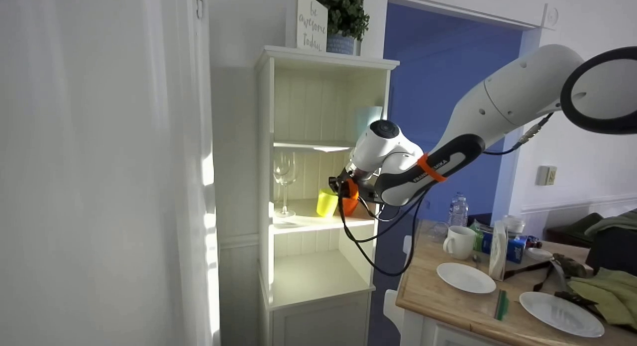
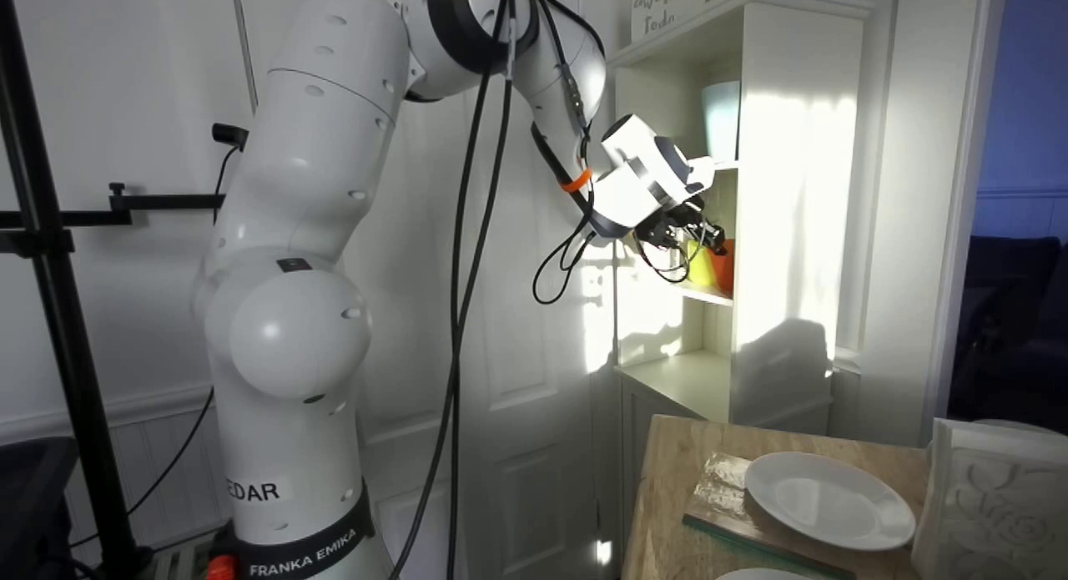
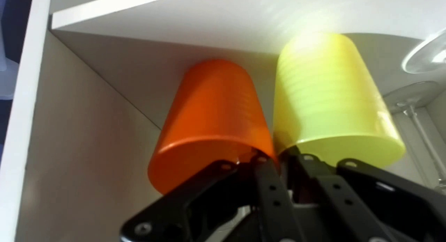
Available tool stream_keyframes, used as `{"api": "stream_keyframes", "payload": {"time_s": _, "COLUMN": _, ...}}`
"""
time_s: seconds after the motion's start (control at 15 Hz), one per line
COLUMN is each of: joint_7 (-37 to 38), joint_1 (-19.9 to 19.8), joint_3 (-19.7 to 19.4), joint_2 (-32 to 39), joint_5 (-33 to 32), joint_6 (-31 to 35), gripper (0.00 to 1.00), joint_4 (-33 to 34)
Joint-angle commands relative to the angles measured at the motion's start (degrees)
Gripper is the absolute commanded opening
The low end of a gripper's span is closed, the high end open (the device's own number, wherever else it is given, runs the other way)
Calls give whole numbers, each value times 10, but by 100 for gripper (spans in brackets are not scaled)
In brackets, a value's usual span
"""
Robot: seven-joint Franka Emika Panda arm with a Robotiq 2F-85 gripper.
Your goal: Remove the plastic cups from the second shelf from the top and put them on the table
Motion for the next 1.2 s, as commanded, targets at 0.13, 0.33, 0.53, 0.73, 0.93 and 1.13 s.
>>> {"api": "stream_keyframes", "payload": {"time_s": 0.13, "joint_7": 15, "joint_1": 7, "joint_3": 3, "joint_2": -7, "joint_5": 10, "joint_6": -37, "gripper": 2, "joint_4": -4}}
{"api": "stream_keyframes", "payload": {"time_s": 0.33, "joint_7": 22, "joint_1": 9, "joint_3": 8, "joint_2": -13, "joint_5": 20, "joint_6": -66, "gripper": 2, "joint_4": -6}}
{"api": "stream_keyframes", "payload": {"time_s": 0.53, "joint_7": 16, "joint_1": 8, "joint_3": 24, "joint_2": -29, "joint_5": 52, "joint_6": -122, "gripper": 2, "joint_4": -13}}
{"api": "stream_keyframes", "payload": {"time_s": 0.73, "joint_7": 6, "joint_1": 22, "joint_3": 25, "joint_2": -46, "joint_5": 100, "joint_6": -187, "gripper": 2, "joint_4": -12}}
{"api": "stream_keyframes", "payload": {"time_s": 0.93, "joint_7": 3, "joint_1": 29, "joint_3": 29, "joint_2": -58, "joint_5": 140, "joint_6": -241, "gripper": 2, "joint_4": -7}}
{"api": "stream_keyframes", "payload": {"time_s": 1.13, "joint_7": -1, "joint_1": 34, "joint_3": 35, "joint_2": -71, "joint_5": 175, "joint_6": -291, "gripper": 2, "joint_4": -6}}
